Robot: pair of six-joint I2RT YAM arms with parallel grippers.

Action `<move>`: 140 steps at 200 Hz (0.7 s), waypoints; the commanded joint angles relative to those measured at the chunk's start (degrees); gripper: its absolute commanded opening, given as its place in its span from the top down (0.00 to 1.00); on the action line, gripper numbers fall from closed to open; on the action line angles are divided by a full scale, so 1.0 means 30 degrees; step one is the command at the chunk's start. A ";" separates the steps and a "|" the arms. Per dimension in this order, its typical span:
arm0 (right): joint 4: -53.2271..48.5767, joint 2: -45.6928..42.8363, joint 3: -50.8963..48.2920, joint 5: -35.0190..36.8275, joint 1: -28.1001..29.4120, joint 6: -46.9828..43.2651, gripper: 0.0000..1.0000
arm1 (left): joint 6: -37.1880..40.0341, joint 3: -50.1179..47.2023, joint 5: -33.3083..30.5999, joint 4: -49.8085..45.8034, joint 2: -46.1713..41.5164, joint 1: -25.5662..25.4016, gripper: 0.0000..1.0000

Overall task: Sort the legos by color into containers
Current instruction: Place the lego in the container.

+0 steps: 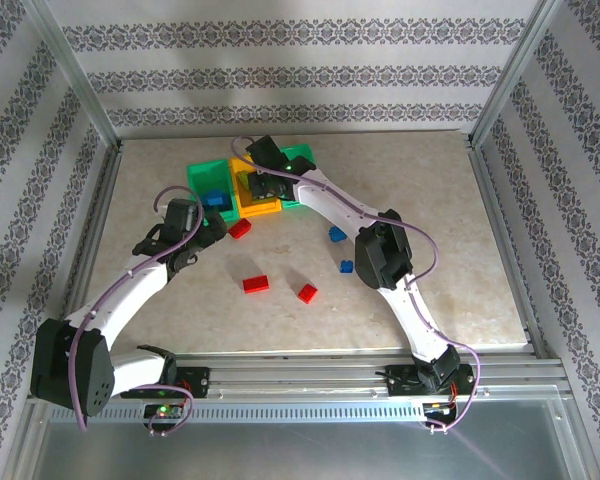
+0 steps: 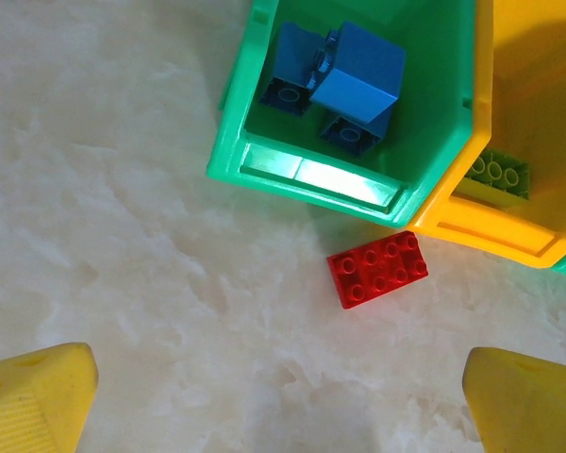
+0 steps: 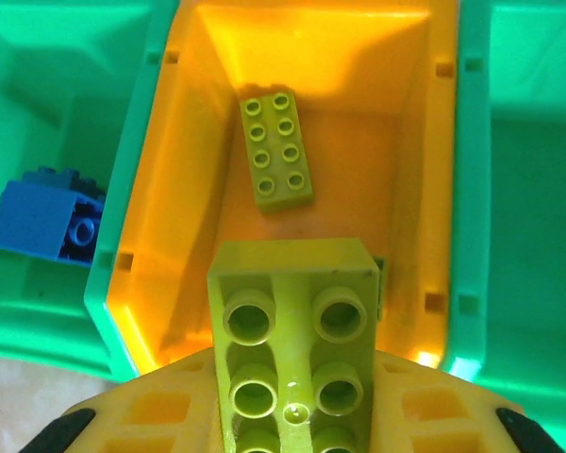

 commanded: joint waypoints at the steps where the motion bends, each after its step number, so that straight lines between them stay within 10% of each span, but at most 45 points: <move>1: -0.0540 0.0972 0.1514 0.0843 0.0111 -0.0592 0.81 | 0.0436 -0.0270 0.0228 0.0354 -0.0356 0.0309 0.01; 54: -0.0424 0.2642 0.3884 0.1201 0.0008 -0.1146 0.77 | 0.0599 -0.0242 0.0194 0.0004 -0.0628 0.0343 0.00; 140: -0.0774 0.2481 0.4442 0.1085 -0.0178 -0.1154 0.45 | 0.1316 0.0177 -0.0714 -0.0729 -0.1074 0.0496 0.00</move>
